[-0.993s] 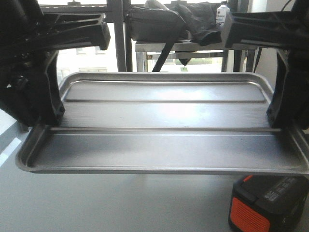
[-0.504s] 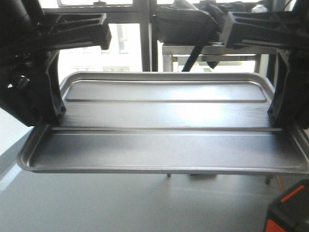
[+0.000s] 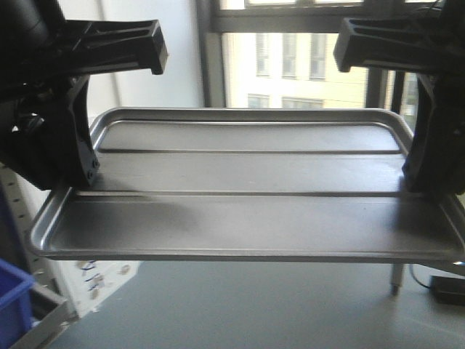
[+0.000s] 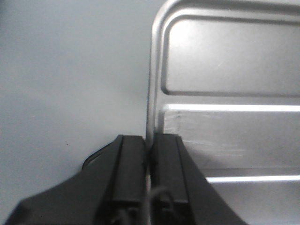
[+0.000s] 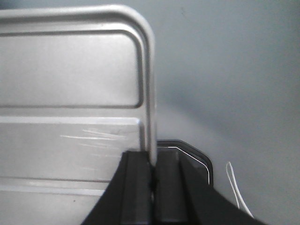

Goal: Grab silver tray and place in blue box
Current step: 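Hold the tray level with both grippers while the base drives to the blue bins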

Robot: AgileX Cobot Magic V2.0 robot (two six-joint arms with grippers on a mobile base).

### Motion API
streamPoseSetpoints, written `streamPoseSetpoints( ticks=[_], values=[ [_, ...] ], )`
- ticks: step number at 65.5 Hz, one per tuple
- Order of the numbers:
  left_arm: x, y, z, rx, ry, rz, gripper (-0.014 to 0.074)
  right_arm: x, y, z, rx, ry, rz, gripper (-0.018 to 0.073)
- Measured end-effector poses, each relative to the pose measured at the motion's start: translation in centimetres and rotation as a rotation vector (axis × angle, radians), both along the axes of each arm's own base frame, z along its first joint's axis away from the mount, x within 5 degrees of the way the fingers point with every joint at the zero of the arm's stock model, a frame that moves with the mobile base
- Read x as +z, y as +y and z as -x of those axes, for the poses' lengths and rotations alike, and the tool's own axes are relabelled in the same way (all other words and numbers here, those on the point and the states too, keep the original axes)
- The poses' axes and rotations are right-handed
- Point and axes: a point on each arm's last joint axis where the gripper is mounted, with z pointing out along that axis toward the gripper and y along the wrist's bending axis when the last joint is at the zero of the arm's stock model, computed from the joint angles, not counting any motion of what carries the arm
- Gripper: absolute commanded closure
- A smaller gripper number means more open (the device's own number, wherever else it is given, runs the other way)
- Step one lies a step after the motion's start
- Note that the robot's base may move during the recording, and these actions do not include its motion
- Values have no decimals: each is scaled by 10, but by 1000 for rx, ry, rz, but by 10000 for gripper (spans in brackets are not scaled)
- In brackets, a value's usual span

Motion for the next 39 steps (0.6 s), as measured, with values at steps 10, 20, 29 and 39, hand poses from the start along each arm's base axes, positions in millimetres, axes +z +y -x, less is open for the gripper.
streamPoseSetpoints(
  ticks=[10,20,29,39],
  values=[
    [0,0,0,0,0,0,610,0,0,0,0,0,0,510],
    [0,0,0,0,0,0,610,0,0,0,0,0,0,510],
    [0,0,0,0,0,0,610,0,0,0,0,0,0,510],
    [0,0,0,0,0,0,610,0,0,0,0,0,0,510]
  ],
)
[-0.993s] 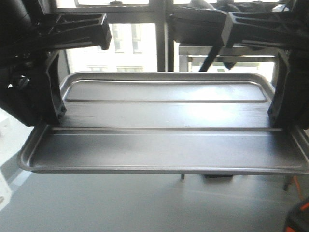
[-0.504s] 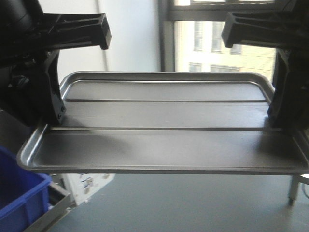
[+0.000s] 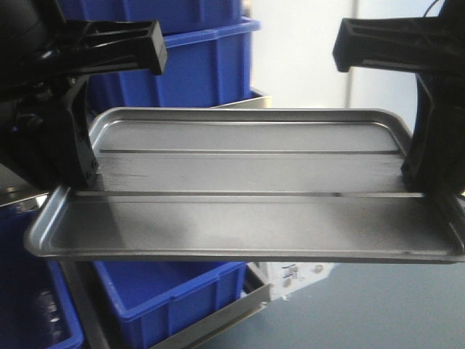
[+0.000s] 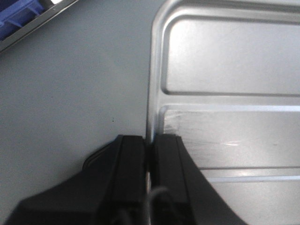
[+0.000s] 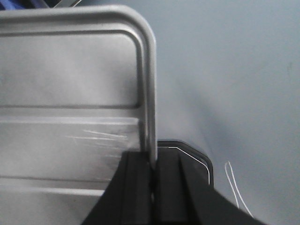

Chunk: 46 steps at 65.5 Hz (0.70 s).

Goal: Grab silver tray and place in blue box
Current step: 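Hold the tray level with both grippers while the base drives to the blue bins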

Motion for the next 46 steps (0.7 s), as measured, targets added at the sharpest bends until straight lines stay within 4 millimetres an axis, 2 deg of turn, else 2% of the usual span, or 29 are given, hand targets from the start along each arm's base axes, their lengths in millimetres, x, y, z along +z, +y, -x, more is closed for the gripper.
streamPoseSetpoints(
  ticks=[46],
  values=[
    [0,0,0,0,0,0,610,0,0,0,-1,0,-1,510]
  ],
)
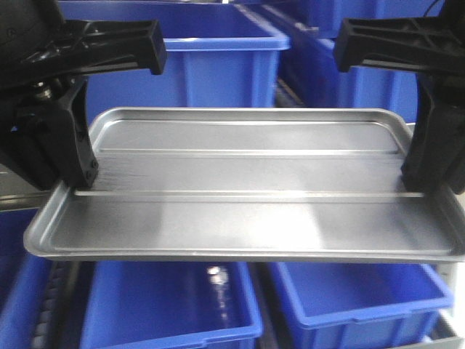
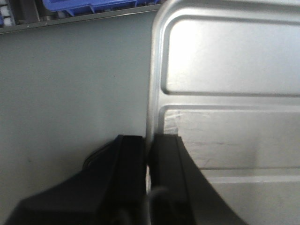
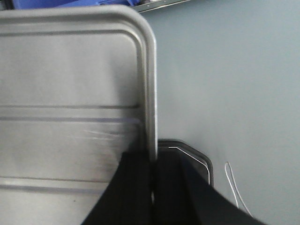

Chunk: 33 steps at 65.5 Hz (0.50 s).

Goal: Grab silver tray and place in blue box
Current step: 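Hold the tray level with both grippers while the base drives to the blue bins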

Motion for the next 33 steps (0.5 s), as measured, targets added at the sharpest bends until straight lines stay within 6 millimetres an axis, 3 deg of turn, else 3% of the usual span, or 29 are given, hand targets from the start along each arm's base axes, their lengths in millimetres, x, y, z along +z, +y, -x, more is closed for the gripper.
streamPoseSetpoints(
  ticks=[33],
  values=[
    [0,0,0,0,1,-1,610,0,0,0,0,-1,-1,510]
  ],
)
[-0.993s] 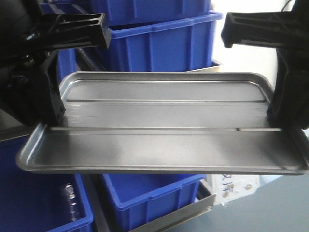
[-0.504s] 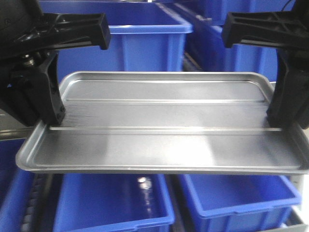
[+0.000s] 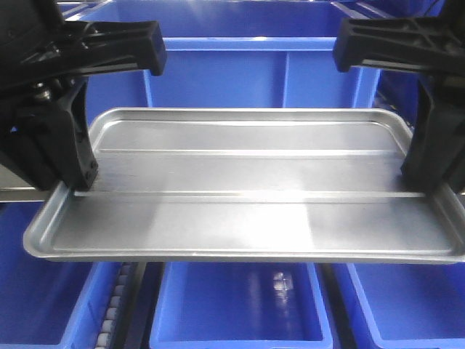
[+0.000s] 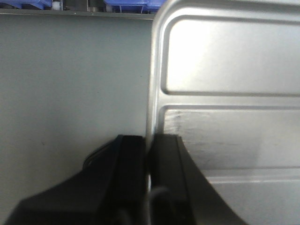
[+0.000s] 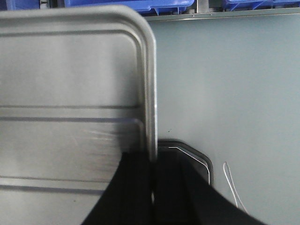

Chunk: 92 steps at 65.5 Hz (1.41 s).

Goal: Grab silver tray and place in blue box
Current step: 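Hold the tray level with both grippers while the base drives to the blue bins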

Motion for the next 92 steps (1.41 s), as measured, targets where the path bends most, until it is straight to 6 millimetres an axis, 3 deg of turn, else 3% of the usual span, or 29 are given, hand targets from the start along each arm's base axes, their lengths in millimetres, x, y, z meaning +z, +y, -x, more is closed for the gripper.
streamPoseSetpoints(
  ticks=[92],
  values=[
    [0,0,0,0,0,0,610,0,0,0,0,0,0,510]
  ],
)
